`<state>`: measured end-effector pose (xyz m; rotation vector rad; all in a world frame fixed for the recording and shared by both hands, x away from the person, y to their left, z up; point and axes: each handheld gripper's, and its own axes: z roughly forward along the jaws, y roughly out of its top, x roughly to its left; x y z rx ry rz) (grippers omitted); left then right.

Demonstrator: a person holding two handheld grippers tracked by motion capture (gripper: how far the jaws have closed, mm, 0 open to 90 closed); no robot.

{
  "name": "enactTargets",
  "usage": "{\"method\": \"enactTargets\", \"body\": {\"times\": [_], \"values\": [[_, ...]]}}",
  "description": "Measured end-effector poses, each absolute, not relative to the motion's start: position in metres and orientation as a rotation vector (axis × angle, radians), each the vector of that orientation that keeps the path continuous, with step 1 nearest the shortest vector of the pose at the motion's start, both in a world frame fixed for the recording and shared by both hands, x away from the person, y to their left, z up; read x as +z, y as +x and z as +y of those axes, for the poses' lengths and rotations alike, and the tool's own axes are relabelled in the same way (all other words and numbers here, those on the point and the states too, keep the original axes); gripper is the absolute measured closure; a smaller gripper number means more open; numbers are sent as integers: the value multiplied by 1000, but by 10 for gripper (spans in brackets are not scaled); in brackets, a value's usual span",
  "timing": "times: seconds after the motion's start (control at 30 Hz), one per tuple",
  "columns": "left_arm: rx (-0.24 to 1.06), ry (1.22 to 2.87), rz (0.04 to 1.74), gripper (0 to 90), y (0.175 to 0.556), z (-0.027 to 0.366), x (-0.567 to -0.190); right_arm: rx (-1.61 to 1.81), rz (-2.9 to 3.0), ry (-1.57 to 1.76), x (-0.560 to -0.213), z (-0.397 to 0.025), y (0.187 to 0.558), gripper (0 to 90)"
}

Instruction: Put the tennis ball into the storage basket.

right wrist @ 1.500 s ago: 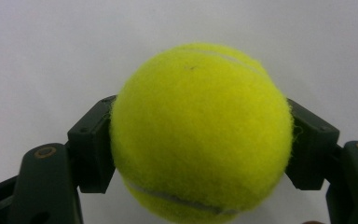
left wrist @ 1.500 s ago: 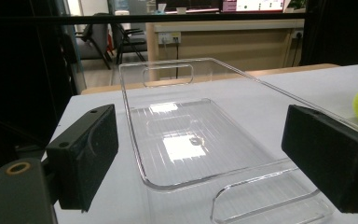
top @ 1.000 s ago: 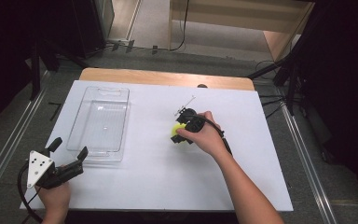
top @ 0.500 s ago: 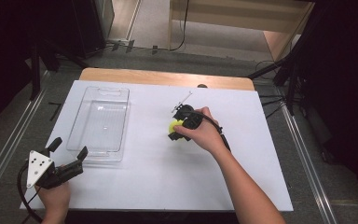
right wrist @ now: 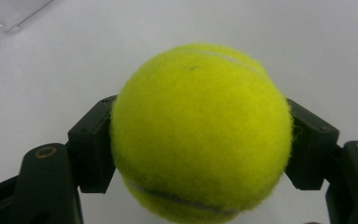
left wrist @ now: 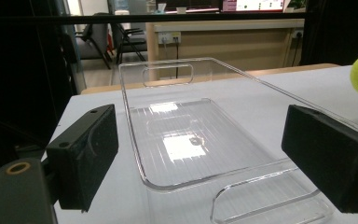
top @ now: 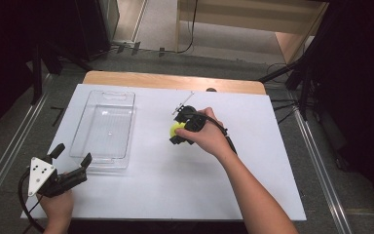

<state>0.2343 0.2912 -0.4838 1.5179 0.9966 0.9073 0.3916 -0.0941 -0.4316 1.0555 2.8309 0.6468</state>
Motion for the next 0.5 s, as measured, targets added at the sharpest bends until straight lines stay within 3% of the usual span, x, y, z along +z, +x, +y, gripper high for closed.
{"method": "enactTargets", "body": {"times": [0.5], "values": [[906,1518,998,113,234,291,-484,681,2849,978,-418,-73,392,235]]}}
